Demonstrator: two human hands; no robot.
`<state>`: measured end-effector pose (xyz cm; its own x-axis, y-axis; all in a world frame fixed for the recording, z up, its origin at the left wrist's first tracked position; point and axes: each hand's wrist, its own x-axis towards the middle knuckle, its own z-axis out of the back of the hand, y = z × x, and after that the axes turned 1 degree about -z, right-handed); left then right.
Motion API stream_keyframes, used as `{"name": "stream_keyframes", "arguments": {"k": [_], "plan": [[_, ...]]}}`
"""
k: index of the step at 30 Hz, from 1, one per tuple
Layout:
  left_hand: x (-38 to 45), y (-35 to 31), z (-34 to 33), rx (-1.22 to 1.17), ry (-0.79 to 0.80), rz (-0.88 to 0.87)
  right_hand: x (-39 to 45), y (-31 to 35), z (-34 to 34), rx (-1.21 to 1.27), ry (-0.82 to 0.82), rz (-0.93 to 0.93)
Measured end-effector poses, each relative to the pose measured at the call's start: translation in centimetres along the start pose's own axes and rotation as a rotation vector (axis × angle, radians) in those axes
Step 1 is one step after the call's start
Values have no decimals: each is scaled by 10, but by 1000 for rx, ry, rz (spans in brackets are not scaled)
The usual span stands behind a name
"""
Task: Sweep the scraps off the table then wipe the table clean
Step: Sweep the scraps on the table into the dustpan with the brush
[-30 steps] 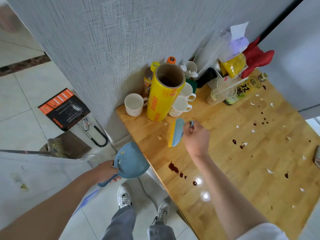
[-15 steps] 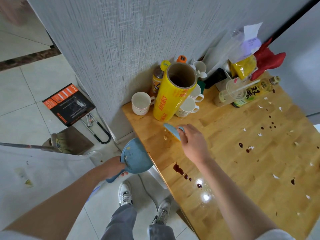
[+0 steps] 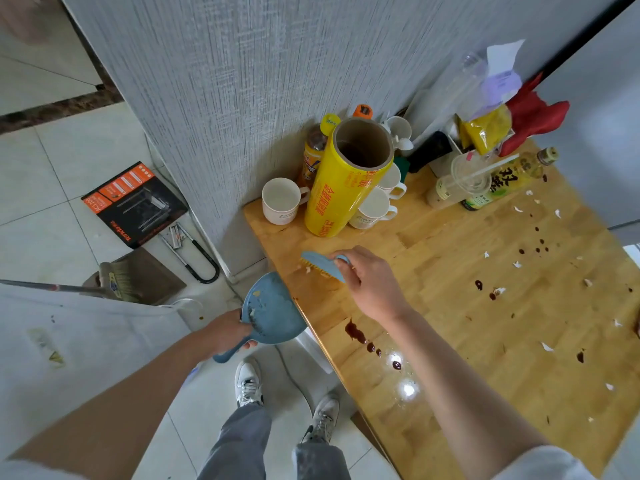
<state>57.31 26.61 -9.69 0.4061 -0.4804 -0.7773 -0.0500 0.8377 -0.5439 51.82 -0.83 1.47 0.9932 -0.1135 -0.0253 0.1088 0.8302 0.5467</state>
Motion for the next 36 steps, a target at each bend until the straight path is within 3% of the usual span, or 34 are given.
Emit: {"name": "stream_keyframes", "arguments": {"k": [3, 8, 16, 22, 28, 33, 36], "plan": [[0, 2, -2, -4, 9, -4, -6, 4, 1, 58, 1, 16], [4, 11, -11, -91, -36, 20, -9, -4, 11, -34, -191, -134], [12, 17, -21, -136, -45, 61, -29, 44, -29, 72, -129, -42], [12, 20, -17, -78, -40, 46, -18, 29, -16, 104, -229, -141], [8, 25, -17, -149, -54, 96, -26, 56, -37, 91, -66, -18], [1, 27, -20, -164, -84, 101, -30, 46, -27, 141, -197, -113], [-3, 25, -25, -188, -85, 111, -37, 49, -32, 129, -146, -93]]}}
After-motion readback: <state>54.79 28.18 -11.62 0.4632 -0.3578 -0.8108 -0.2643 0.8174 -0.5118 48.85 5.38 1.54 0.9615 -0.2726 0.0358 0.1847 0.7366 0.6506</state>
